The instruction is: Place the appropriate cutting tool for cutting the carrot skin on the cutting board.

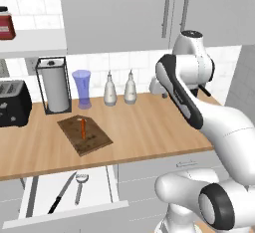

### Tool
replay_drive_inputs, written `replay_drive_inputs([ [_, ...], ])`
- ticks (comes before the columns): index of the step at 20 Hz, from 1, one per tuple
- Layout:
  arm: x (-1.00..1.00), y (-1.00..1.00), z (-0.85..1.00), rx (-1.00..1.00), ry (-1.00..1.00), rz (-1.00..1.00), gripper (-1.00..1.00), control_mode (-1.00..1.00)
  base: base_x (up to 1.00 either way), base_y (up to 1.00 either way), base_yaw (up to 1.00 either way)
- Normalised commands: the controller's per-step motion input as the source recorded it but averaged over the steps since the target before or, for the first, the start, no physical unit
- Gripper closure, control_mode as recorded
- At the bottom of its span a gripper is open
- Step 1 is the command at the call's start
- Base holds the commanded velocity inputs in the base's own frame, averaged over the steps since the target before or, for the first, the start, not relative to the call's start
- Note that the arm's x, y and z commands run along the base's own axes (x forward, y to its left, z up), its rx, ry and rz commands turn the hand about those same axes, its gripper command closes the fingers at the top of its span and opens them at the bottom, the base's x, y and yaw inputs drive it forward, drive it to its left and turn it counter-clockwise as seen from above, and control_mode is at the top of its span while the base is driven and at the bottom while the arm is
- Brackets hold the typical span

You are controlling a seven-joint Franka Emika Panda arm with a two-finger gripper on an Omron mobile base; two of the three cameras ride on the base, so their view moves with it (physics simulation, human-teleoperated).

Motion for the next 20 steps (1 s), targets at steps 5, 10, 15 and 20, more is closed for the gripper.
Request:
replay_drive_inputs([
  [5, -0.65, 0.11, 0.00, 0.00, -0.13, 0.00, -1.00, -1.00, 0.00, 0.00, 0.00],
  [10, -0.87, 0.96, -0.28, 0.10, -0.13, -0.01, -1.00, -1.00, 0.00, 0.00, 0.00],
  [15, -0.39, 0.95, -0.61, 0.12, 0.05, -0.03, -1.00, -1.00, 0.00, 0.00, 0.00],
  [20, -0.03, 0.43, -0.91, 0.12, 0.17, 0.00, -1.00, -1.00, 0.00, 0.00, 0.00],
])
